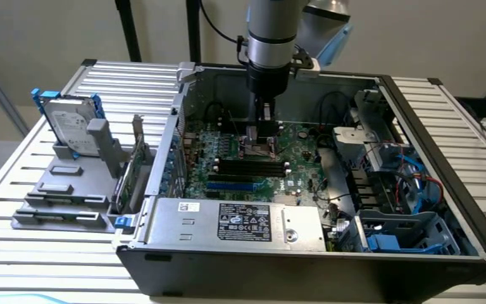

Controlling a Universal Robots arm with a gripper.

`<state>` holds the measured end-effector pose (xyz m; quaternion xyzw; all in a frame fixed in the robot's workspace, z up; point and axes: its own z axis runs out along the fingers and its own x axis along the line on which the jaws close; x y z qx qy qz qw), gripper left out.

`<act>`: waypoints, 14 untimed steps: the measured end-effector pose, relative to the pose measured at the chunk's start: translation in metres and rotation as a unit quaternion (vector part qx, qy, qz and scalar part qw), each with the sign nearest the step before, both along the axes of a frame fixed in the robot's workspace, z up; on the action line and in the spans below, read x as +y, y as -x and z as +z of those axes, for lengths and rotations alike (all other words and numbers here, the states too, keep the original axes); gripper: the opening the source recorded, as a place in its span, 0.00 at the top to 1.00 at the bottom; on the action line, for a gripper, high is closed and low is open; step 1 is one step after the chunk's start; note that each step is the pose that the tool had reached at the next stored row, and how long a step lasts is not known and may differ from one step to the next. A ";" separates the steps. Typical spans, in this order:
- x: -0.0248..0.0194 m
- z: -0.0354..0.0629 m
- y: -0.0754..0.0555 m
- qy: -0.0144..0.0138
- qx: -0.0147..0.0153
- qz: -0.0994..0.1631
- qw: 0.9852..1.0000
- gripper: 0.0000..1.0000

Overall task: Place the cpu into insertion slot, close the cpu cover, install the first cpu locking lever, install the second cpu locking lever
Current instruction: 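Place the cpu into insertion slot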

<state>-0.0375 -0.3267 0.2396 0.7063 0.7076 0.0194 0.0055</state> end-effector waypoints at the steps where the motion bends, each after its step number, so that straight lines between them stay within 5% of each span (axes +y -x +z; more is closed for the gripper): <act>1: 0.0000 -0.0018 0.000 0.000 0.000 0.000 1.000 0.45; 14: 0.0004 -0.0213 0.000 0.000 0.001 0.000 1.000 0.45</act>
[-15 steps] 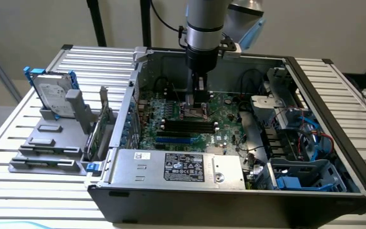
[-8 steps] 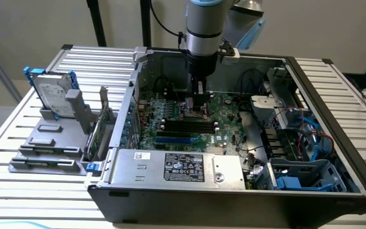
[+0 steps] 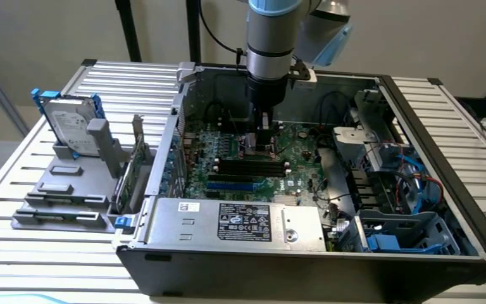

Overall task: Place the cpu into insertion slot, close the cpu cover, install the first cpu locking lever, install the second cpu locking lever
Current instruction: 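Place the cpu into insertion slot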

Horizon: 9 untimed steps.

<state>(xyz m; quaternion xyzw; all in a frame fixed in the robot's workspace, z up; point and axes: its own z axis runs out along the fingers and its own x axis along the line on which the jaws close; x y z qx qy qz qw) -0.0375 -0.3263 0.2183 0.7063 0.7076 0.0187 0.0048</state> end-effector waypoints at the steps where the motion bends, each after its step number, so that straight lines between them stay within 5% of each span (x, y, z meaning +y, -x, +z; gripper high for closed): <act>1: 0.0001 -0.0004 0.000 0.000 0.000 0.000 1.000 0.45; 5: 0.0003 -0.0024 0.000 0.000 0.001 0.000 1.000 0.45; 9: 0.0006 -0.0060 -0.002 0.000 0.006 0.000 1.000 0.45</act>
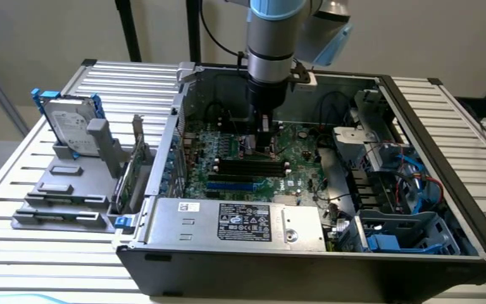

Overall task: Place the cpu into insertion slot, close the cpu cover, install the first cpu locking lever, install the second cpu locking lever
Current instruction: 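Place the cpu into insertion slot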

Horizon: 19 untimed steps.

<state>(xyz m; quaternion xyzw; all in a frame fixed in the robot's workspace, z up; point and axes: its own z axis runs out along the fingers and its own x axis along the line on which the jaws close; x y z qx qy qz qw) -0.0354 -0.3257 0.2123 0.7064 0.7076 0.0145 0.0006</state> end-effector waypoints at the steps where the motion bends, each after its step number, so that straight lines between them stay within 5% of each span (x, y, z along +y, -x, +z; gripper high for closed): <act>1: 0.0002 -0.0007 -0.001 0.000 0.002 0.000 1.000 0.45; 6: 0.0003 -0.0036 -0.002 0.000 0.006 0.000 1.000 0.45; 19: 0.0003 -0.0079 -0.004 0.000 0.007 -0.013 1.000 0.45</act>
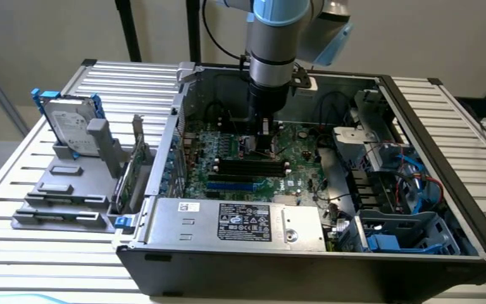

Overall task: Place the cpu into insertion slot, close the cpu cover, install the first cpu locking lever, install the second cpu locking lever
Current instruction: 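Place the cpu into insertion slot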

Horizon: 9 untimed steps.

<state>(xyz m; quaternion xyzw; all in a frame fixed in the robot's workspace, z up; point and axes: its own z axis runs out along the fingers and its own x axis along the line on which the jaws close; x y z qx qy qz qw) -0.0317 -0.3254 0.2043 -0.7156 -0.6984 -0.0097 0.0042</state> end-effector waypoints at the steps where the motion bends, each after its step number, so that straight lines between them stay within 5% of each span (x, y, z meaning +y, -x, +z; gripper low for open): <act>1: 0.0000 -0.0003 0.000 0.000 0.000 0.000 1.000 0.45; 9: 0.0000 -0.0027 0.000 0.000 0.000 -0.001 1.000 0.45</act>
